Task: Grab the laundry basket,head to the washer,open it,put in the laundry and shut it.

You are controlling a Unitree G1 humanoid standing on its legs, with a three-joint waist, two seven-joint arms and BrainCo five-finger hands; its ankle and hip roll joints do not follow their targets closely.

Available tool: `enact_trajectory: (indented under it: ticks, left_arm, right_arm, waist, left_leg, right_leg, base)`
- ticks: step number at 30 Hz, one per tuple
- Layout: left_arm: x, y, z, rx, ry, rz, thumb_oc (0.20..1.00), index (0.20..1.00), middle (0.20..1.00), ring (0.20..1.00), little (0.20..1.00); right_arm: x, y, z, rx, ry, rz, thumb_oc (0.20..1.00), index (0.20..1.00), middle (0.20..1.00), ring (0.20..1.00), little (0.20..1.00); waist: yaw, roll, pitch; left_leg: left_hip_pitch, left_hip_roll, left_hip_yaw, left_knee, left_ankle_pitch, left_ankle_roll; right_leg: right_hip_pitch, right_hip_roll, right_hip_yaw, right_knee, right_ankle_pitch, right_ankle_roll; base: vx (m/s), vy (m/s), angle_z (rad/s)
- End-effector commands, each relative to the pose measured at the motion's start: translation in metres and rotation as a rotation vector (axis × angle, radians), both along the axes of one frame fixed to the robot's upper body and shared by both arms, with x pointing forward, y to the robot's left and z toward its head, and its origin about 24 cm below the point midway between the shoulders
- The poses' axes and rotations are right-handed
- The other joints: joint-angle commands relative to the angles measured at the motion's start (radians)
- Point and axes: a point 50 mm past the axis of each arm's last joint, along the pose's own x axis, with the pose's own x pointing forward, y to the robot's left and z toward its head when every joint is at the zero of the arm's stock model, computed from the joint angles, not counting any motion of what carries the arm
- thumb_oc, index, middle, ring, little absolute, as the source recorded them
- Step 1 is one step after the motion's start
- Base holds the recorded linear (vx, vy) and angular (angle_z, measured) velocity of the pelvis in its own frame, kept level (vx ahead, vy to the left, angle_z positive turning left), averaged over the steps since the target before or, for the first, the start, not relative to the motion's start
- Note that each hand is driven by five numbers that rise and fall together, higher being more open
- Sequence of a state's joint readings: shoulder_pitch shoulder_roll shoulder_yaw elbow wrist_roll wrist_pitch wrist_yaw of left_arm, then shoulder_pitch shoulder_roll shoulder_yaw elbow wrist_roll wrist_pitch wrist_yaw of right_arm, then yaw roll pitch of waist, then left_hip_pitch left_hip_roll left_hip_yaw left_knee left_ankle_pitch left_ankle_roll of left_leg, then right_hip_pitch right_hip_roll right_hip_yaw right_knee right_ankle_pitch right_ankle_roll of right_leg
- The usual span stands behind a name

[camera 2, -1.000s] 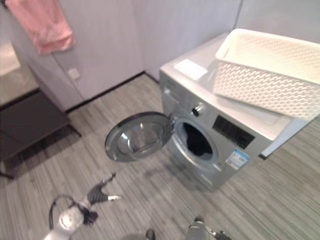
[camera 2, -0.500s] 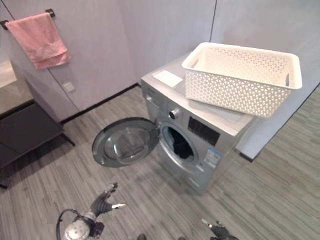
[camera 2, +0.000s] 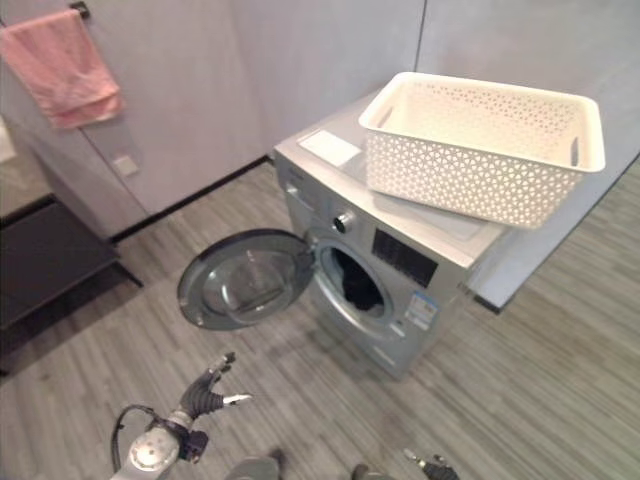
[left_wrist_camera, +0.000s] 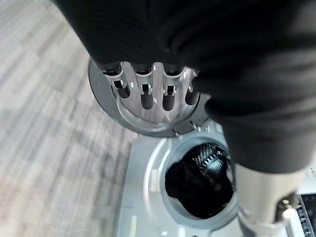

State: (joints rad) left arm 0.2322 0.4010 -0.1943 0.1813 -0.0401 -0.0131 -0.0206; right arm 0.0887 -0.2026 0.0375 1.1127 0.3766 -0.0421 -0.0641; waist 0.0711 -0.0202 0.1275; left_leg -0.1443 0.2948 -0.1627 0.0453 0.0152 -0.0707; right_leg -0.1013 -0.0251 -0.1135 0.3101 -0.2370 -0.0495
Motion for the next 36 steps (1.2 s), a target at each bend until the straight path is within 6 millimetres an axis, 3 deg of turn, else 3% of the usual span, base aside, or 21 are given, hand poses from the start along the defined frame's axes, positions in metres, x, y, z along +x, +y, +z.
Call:
enact_trajectory:
  ticks: [1,4,5,6,7,8,9,10,11,12,13,15,19,21,26,27,28,29,32,35,36]
  left_arm:
    - [0.010,-0.002,0.028,-0.060,-0.146,0.008,1.000,1.000,1.000,1.000,1.000]
    - [0.011,-0.004,0.030,-0.072,-0.155,0.009,1.000,1.000,1.000,1.000,1.000]
    - [0.014,-0.007,0.033,-0.096,-0.173,0.003,1.000,1.000,1.000,1.000,1.000]
    - [0.014,-0.007,0.033,-0.096,-0.173,0.002,1.000,1.000,1.000,1.000,1.000]
    - [0.017,-0.009,0.035,-0.102,-0.186,-0.009,1.000,1.000,1.000,1.000,1.000]
    - [0.021,-0.006,0.038,-0.079,-0.198,-0.019,1.000,1.000,1.000,1.000,1.000]
    - [0.022,-0.001,0.041,-0.054,-0.206,-0.021,1.000,1.000,1.000,1.000,1.000]
    - [0.022,-0.001,0.041,-0.053,-0.207,-0.021,1.000,1.000,1.000,1.000,1.000]
    - [0.025,0.004,0.045,-0.047,-0.225,-0.004,1.000,1.000,1.000,1.000,1.000]
    - [0.025,0.004,0.046,-0.046,-0.226,-0.004,1.000,1.000,1.000,1.000,1.000]
    - [0.025,0.007,0.050,-0.036,-0.247,0.001,1.000,1.000,1.000,1.000,1.000]
    - [0.026,0.013,0.057,-0.009,-0.291,0.025,1.000,1.000,1.000,1.000,1.000]
    - [0.031,0.018,0.071,0.022,-0.388,0.072,1.000,1.000,1.000,1.000,1.000]
    - [0.035,0.024,0.091,0.024,-0.522,0.153,1.000,1.000,1.000,1.000,1.000]
    - [0.046,0.040,0.105,0.158,-0.606,0.244,1.000,1.000,1.000,1.000,1.000]
    - [0.068,0.055,0.106,0.351,-0.608,0.305,1.000,1.000,1.000,1.000,1.000]
    - [0.082,0.062,0.106,0.379,-0.591,0.355,1.000,1.000,1.000,1.000,1.000]
    - [0.083,0.062,0.107,0.378,-0.593,0.354,1.000,1.000,1.000,1.000,1.000]
    - [0.111,0.078,0.127,0.456,-0.604,0.404,1.000,1.000,1.000,1.000,1.000]
    - [0.137,0.100,0.158,0.581,-0.634,0.460,1.000,1.000,1.000,1.000,1.000]
    - [0.152,0.113,0.182,0.683,-0.656,0.490,1.000,1.000,1.000,1.000,1.000]
  right_arm:
    - [0.005,-0.009,0.003,-0.033,-0.012,0.009,1.000,1.000,1.000,1.000,1.000]
    - [0.006,-0.012,0.004,-0.040,-0.015,-0.008,1.000,1.000,1.000,1.000,1.000]
    - [0.004,-0.011,0.003,-0.025,-0.015,-0.048,1.000,1.000,1.000,1.000,1.000]
    - [0.004,-0.011,0.003,-0.024,-0.015,-0.049,1.000,1.000,1.000,1.000,1.000]
    - [0.005,-0.010,0.003,-0.017,-0.020,-0.061,1.000,1.000,1.000,1.000,1.000]
    - [0.012,-0.007,0.003,-0.004,-0.040,-0.079,1.000,1.000,1.000,1.000,1.000]
    - [0.024,0.000,0.005,0.010,-0.066,-0.076,1.000,1.000,1.000,1.000,1.000]
    - [0.025,0.000,0.005,0.011,-0.066,-0.076,1.000,1.000,1.000,1.000,1.000]
    - [0.038,0.010,0.006,0.024,-0.090,-0.028,1.000,1.000,1.000,1.000,1.000]
    - [0.039,0.011,0.006,0.024,-0.091,-0.028,1.000,1.000,1.000,1.000,1.000]
    - [0.045,0.023,0.006,0.048,-0.100,0.021,1.000,1.000,1.000,1.000,1.000]
    - [0.048,0.034,0.005,0.073,-0.104,0.061,1.000,1.000,1.000,1.000,1.000]
    - [0.043,0.052,0.001,0.114,-0.091,0.114,1.000,1.000,1.000,1.000,1.000]
    - [0.031,0.068,-0.004,0.139,-0.050,0.195,1.000,1.000,1.000,1.000,1.000]
    - [0.007,0.069,-0.010,0.133,0.027,0.223,1.000,1.000,1.000,1.000,1.000]
    - [-0.010,0.063,-0.013,0.117,0.076,0.245,1.000,1.000,1.000,1.000,1.000]
    - [-0.014,0.057,-0.013,0.101,0.093,0.262,1.000,1.000,1.000,1.000,1.000]
    - [-0.013,0.057,-0.013,0.101,0.091,0.261,1.000,1.000,1.000,1.000,1.000]
    - [-0.012,0.045,-0.011,0.070,0.093,0.281,1.000,1.000,1.000,1.000,1.000]
    - [-0.003,0.038,-0.007,0.052,0.046,0.292,1.000,1.000,1.000,1.000,1.000]
    - [0.003,0.036,-0.004,0.044,0.011,0.310,1.000,1.000,1.000,1.000,1.000]
  waist:
    - [-0.009,-0.002,-0.018]
    - [-0.008,0.007,-0.013]
    - [-0.005,0.037,-0.033]
    - [-0.004,0.035,-0.033]
    - [-0.005,0.042,-0.039]
    - [0.001,0.037,-0.047]
    - [0.013,0.044,-0.049]
    - [0.016,0.043,-0.050]
    - [0.051,0.059,-0.050]
    - [0.050,0.058,-0.051]
    - [0.056,0.064,-0.054]
    - [0.053,0.055,-0.058]
    - [0.063,0.039,-0.061]
    - [0.078,0.010,-0.071]
    - [0.058,-0.015,-0.091]
    - [0.015,-0.020,-0.106]
    - [-0.004,-0.022,-0.108]
    - [-0.003,-0.021,-0.108]
    - [-0.037,-0.028,-0.111]
    - [-0.067,-0.037,-0.091]
    - [-0.084,-0.046,-0.075]
  left_leg:
    - [-0.011,-0.024,0.004,-0.089,0.162,-0.027]
    - [-0.023,-0.030,0.006,-0.069,0.161,-0.033]
    - [-0.016,-0.066,0.027,-0.037,0.107,-0.045]
    - [-0.019,-0.071,0.028,-0.028,0.101,-0.042]
    - [-0.033,-0.135,0.047,0.053,0.050,-0.037]
    - [-0.031,-0.192,0.082,0.076,-0.004,-0.008]
    - [-0.024,-0.210,0.129,0.066,-0.030,0.016]
    - [-0.025,-0.210,0.133,0.065,-0.030,0.017]
    - [-0.021,-0.205,0.184,0.048,-0.043,0.035]
    - [-0.021,-0.205,0.184,0.046,-0.042,0.035]
    - [-0.004,-0.212,0.204,0.016,-0.036,0.048]
    - [0.021,-0.228,0.213,-0.016,-0.032,0.058]
    - [0.036,-0.246,0.212,-0.041,-0.027,0.061]
    - [0.048,-0.246,0.226,-0.051,-0.031,0.048]
    - [0.083,-0.226,0.253,-0.092,-0.013,0.030]
    - [0.110,-0.213,0.266,-0.125,0.001,0.016]
    - [0.119,-0.209,0.266,-0.129,0.000,0.011]
    - [0.116,-0.209,0.265,-0.130,0.004,0.012]
    - [0.113,-0.200,0.270,-0.133,0.007,0.004]
    - [0.098,-0.190,0.284,-0.133,0.010,0.001]
    - [0.080,-0.182,0.294,-0.133,0.013,0.001]
  right_leg:
    - [0.192,-0.047,0.015,-0.156,-0.031,0.119]
    - [0.210,-0.065,0.016,-0.159,-0.030,0.130]
    - [0.247,-0.119,0.016,-0.174,-0.010,0.165]
    - [0.250,-0.123,0.015,-0.179,-0.008,0.167]
    - [0.263,-0.194,0.010,-0.189,0.048,0.205]
    - [0.233,-0.262,0.024,-0.194,0.137,0.228]
    - [0.189,-0.298,-0.006,-0.185,0.199,0.226]
    - [0.185,-0.299,-0.002,-0.185,0.200,0.227]
    - [0.149,-0.325,-0.125,-0.163,0.222,0.211]
    - [0.149,-0.325,-0.126,-0.163,0.222,0.211]
    - [0.143,-0.308,-0.196,-0.155,0.211,0.209]
    - [0.142,-0.259,-0.177,-0.164,0.183,0.208]
    - [0.155,-0.219,-0.179,-0.208,0.156,0.209]
    - [0.208,-0.225,-0.219,-0.293,0.167,0.228]
    - [0.234,-0.214,-0.216,-0.347,0.190,0.242]
    - [0.244,-0.200,-0.202,-0.364,0.185,0.242]
    - [0.250,-0.195,-0.200,-0.371,0.184,0.243]
    - [0.248,-0.194,-0.201,-0.372,0.187,0.242]
    - [0.241,-0.187,-0.196,-0.383,0.192,0.247]
    - [0.210,-0.181,-0.170,-0.381,0.198,0.252]
    - [0.182,-0.179,-0.154,-0.381,0.204,0.255]
  base:
    - [0.24,0.344,-0.11]
    - [0.18,0.256,-0.39]
    - [0.29,0.411,-0.34]
    - [0.45,0.711,0.05]
    - [0.27,0.596,0.08]
    - [0.30,0.815,-0.09]
    - [0.14,0.519,-0.60]
    - [0.02,0.417,-0.98]
    - [-0.01,0.191,-0.92]
    - [0.01,0.326,-1.11]
    - [0.05,0.189,-0.87]
    - [0.05,0.159,-0.47]
    - [0.02,0.019,-0.14]
    - [0.03,-0.070,-0.07]
    - [0.07,-0.059,-0.07]
    - [0.09,-0.034,-0.09]
    - [0.08,-0.033,-0.02]
    - [0.00,0.000,0.00]
    - [0.00,-0.025,-0.14]
    - [-0.07,-0.032,-0.13]
    - [-0.16,-0.044,-0.37]
